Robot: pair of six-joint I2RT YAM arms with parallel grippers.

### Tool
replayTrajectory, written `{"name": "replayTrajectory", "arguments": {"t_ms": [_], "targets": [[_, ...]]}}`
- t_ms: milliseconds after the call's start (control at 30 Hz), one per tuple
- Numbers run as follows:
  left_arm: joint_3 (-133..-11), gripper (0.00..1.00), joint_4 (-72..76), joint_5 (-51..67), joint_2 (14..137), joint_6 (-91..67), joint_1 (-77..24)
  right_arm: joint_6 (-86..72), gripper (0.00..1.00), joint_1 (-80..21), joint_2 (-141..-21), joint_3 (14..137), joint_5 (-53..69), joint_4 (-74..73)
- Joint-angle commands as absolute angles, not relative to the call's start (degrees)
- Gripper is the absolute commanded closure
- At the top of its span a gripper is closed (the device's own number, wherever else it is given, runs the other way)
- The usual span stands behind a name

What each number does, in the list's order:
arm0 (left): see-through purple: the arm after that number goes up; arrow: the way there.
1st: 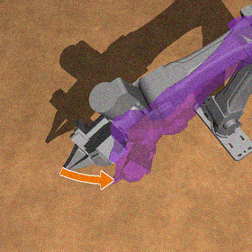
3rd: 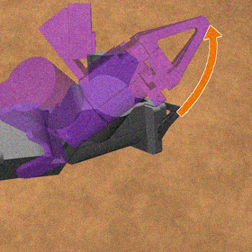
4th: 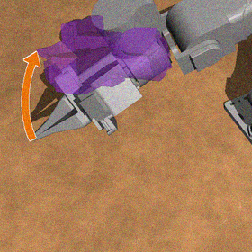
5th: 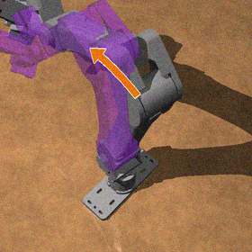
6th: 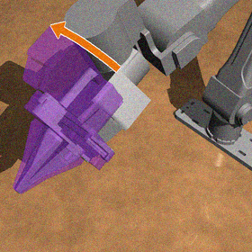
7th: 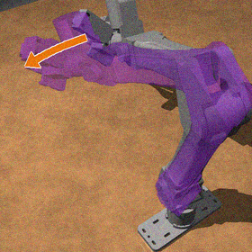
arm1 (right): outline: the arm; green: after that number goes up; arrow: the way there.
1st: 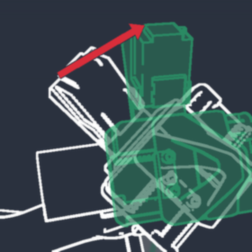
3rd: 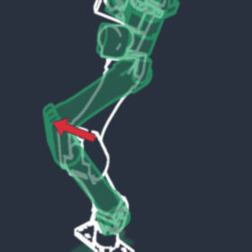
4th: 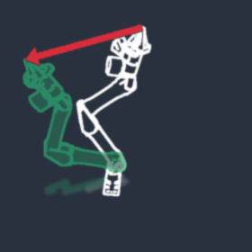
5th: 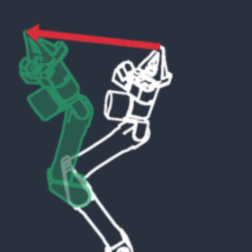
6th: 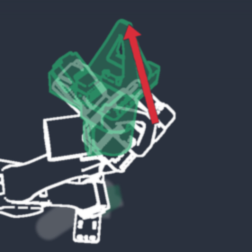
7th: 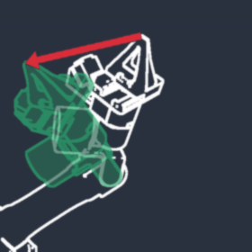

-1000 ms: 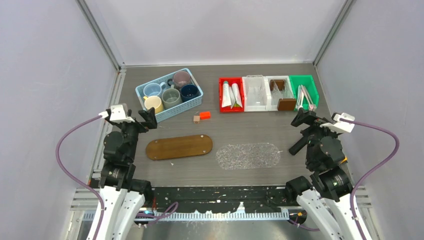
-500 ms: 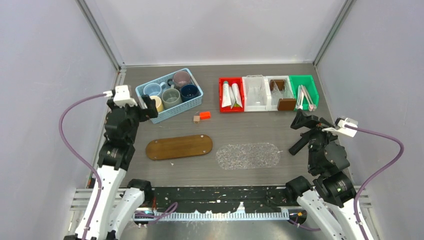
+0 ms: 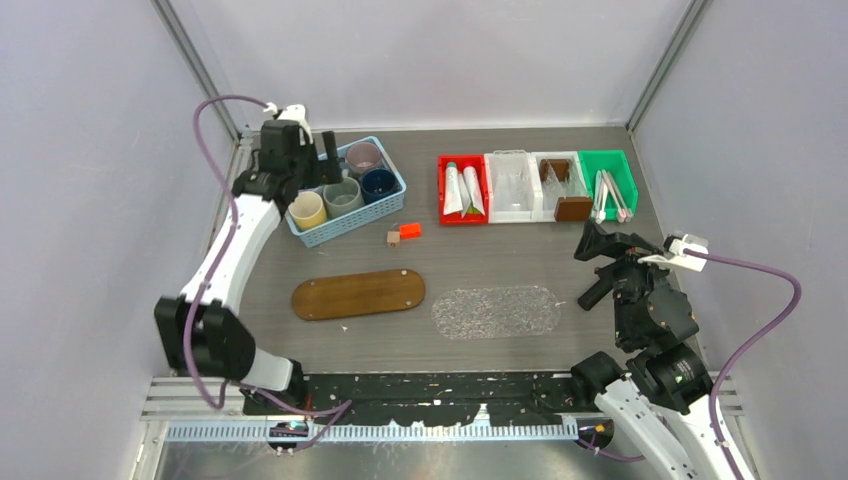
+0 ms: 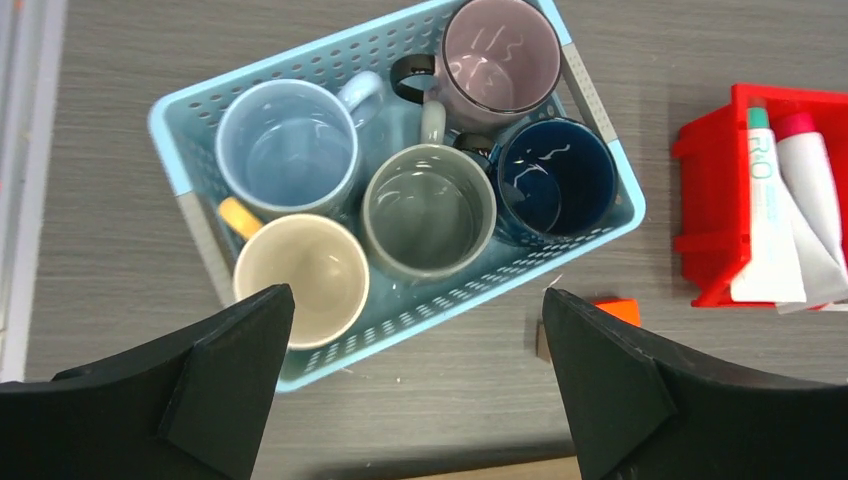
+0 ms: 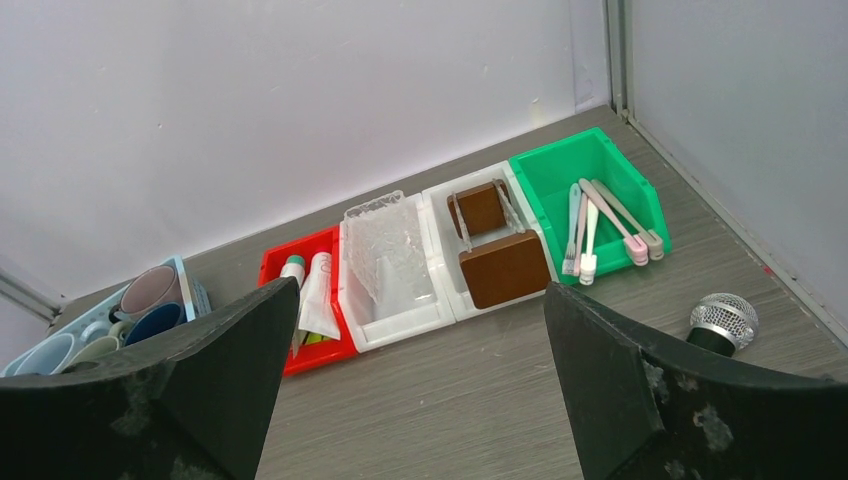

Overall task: Prepare toiletry sets of a toothbrush and toothpaste on the tray
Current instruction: Pick up the cup from the storage box.

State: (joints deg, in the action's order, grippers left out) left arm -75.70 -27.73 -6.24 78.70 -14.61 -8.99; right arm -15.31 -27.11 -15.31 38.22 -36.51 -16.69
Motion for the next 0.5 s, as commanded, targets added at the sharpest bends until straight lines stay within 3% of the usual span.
{"name": "replayTrajectory", "arguments": {"t_ms": [0,200,467], "targets": [[-84.36,0.01,-33.28,-3.12,88.38,-15.46,-9.2,-14.68,0.0,-27.75,-14.33,37.67,-35.99,-13.78],[-95.7,0.08,-40.46,-4.93,101.17,-11.48,-9.19,-13.4,0.0,-27.95,-13.89,37.45,-36.24,-13.75],[-97.95,0.16,-42.38,-5.19,105.58,-8.61,-9.14,-12.75,0.0,-27.95,-14.66,37.0,-35.96,-13.26]]}}
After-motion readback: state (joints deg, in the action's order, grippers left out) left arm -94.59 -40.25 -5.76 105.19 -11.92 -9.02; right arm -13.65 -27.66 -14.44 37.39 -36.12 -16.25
